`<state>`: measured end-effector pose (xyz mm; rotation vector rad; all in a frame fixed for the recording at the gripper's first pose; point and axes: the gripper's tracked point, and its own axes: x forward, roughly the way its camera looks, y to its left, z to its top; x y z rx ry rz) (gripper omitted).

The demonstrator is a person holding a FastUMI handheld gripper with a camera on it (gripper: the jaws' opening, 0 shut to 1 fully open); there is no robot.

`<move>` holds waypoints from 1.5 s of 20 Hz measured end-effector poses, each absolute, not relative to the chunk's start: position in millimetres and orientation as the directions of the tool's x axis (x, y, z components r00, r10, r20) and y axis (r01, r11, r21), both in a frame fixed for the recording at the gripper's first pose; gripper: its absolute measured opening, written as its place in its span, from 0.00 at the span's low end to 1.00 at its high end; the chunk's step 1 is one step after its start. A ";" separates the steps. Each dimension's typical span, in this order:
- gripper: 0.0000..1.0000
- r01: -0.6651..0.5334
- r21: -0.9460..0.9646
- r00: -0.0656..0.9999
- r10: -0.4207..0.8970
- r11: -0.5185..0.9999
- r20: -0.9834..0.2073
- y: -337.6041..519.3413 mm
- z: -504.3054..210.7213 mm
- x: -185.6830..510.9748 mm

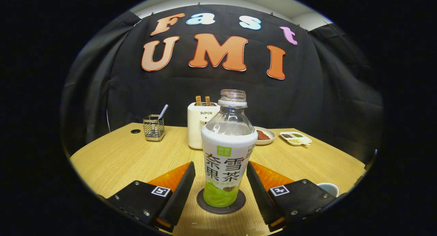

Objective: Take the bottle from table, then pour the juice into the cup, finally place the bottle on the coaster

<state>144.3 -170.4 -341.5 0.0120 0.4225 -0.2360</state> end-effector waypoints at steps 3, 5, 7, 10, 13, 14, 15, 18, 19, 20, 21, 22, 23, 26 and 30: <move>0.96 0.248 -0.025 0.890 -0.238 0.968 -0.388 -174.5 -329.0 138.6; 0.97 0.260 -0.001 0.897 -0.242 0.966 -0.370 -175.7 -315.8 134.6; 0.97 0.271 0.007 0.902 -0.252 0.962 -0.351 -176.7 -302.4 129.5; 0.97 0.276 0.011 0.910 -0.258 0.961 -0.326 -176.2 -280.1 123.5; 0.97 0.267 0.007 0.916 -0.251 0.964 -0.314 -170.0 -261.5 118.2; 0.97 0.259 0.004 0.918 -0.245 0.966 -0.313 -167.2 -256.1 116.7; 0.97 0.258 0.002 0.919 -0.245 0.966 -0.310 -164.6 -249.7 114.5; 0.97 0.246 0.018 0.922 -0.228 0.969 -0.311 -152.2 -232.0 106.2; 0.97 0.242 0.021 0.924 -0.224 0.970 -0.310 -146.8 -225.2 101.7; 0.97 0.237 0.019 0.927 -0.220 0.971 -0.303 -142.6 -216.0 97.1; 0.97 0.231 0.016 0.930 -0.216 0.973 -0.297 -136.7 -206.8 92.7; 0.97 0.223 0.015 0.934 -0.209 0.975 -0.290 -131.2 -196.7 87.2; 0.97 0.215 0.017 0.938 -0.201 0.977 -0.282 -124.8 -186.3 82.0; 0.97 0.185 0.045 0.954 -0.168 0.982 -0.248 -105.2 -154.7 68.0; 0.97 0.159 0.101 0.970 -0.136 0.982 -0.204 -87.5 -119.4 49.1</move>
